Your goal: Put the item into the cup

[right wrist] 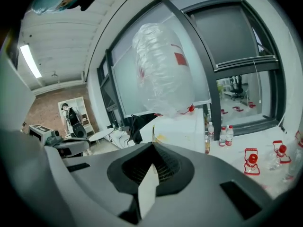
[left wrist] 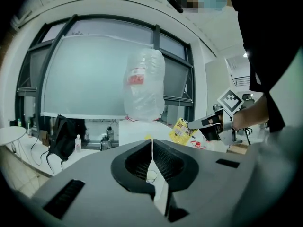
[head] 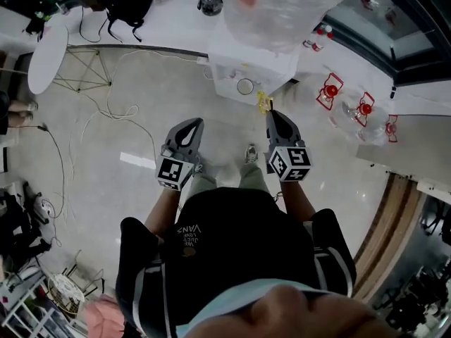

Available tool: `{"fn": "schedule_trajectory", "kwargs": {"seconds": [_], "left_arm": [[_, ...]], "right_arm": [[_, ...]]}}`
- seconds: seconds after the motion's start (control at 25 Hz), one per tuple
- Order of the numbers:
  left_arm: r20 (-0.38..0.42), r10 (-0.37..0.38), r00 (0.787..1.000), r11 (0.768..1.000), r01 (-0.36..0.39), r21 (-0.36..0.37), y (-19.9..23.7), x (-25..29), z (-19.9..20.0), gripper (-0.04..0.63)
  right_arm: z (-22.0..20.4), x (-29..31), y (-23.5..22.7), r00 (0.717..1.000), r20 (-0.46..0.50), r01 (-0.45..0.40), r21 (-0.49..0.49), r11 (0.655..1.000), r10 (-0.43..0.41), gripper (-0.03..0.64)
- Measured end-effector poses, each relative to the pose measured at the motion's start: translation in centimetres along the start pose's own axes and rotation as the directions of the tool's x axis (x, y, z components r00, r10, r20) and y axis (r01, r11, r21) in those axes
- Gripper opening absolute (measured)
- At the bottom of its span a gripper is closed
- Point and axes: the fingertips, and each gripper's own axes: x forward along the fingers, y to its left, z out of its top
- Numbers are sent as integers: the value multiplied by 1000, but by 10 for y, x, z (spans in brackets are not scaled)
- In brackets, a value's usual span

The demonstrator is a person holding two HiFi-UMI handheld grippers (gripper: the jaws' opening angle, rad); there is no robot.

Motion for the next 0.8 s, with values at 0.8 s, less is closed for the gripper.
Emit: {"fn": "schedule_trajectory", "kwargs": {"seconds": [0.8], "left_arm": [[-109,-168,980,981,177,78,45,111,-124,25]], "right_arm": [[-84,90,-52,995,-22,95,40,995,-95,43]]}}
